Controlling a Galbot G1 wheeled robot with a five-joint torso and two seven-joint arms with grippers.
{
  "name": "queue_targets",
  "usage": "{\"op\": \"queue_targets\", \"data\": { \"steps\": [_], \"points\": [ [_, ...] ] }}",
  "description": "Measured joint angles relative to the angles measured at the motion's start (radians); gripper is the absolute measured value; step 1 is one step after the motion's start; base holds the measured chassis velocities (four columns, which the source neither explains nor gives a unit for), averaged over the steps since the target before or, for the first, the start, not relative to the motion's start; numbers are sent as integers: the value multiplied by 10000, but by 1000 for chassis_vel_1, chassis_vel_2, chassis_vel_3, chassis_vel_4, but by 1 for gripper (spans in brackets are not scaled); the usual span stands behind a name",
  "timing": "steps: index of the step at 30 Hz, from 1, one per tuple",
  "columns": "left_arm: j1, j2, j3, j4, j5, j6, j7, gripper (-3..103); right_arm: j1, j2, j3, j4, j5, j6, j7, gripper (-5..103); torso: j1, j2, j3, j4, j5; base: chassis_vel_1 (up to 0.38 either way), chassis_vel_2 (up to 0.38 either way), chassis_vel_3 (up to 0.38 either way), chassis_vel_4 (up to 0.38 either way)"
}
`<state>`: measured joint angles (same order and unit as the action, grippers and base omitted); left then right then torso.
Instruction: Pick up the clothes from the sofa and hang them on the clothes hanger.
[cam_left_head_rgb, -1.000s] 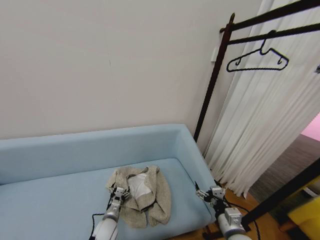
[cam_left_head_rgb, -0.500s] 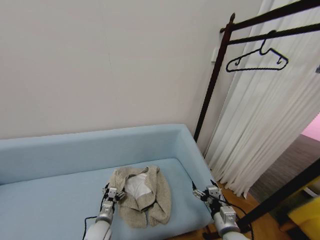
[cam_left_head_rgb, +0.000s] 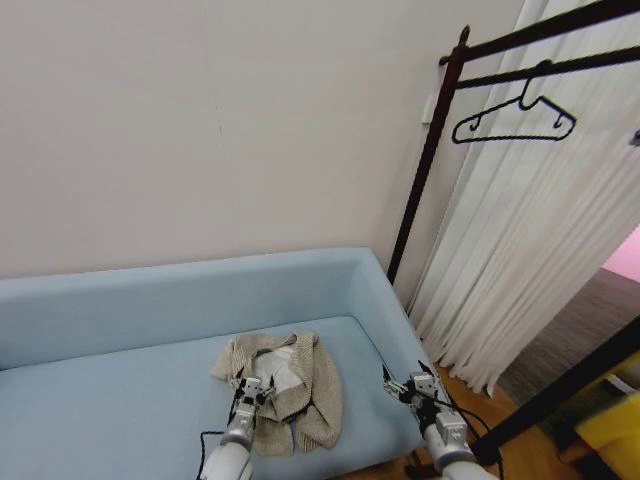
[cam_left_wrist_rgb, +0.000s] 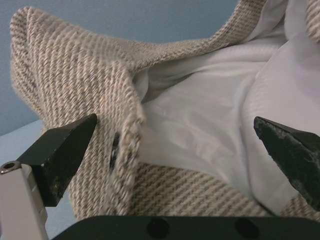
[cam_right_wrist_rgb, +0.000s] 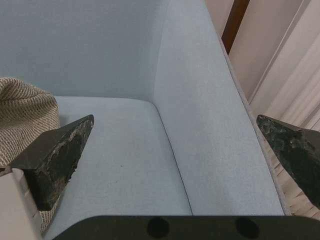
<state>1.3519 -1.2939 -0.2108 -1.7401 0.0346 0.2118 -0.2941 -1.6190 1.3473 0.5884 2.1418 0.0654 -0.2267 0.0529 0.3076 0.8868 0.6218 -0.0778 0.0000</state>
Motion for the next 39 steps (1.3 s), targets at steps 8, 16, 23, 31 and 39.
{"op": "queue_targets", "data": {
  "steps": [8, 16, 23, 31, 39],
  "points": [
    [32, 14, -459, 214, 281, -232, -116, 100, 75, 88, -30, -145, -86, -8, -5, 100, 0, 0, 0, 0, 1, 0, 0, 0, 0],
    [96, 20, -672, 186, 264, -236, -111, 100, 132, 181, -113, -291, -205, 50, -14, 100, 0, 0, 0, 0, 0, 0, 0, 0, 0],
    [83, 27, -745, 140, 244, -288, 65, 88, 151, 190, -167, -320, -222, 70, -15, 100, 0, 0, 0, -1, 0, 0, 0, 0, 0],
    [52, -40, -761, 288, 217, -295, 157, 55, 148, 126, -181, -320, -235, 71, -13, 100, 0, 0, 0, 0, 0, 0, 0, 0, 0],
    [160, -74, -760, 18, 285, -305, 185, 28, 144, 102, -170, -282, -241, 76, -6, 100, 0, 0, 0, -1, 0, 0, 0, 0, 0]
  ]
}}
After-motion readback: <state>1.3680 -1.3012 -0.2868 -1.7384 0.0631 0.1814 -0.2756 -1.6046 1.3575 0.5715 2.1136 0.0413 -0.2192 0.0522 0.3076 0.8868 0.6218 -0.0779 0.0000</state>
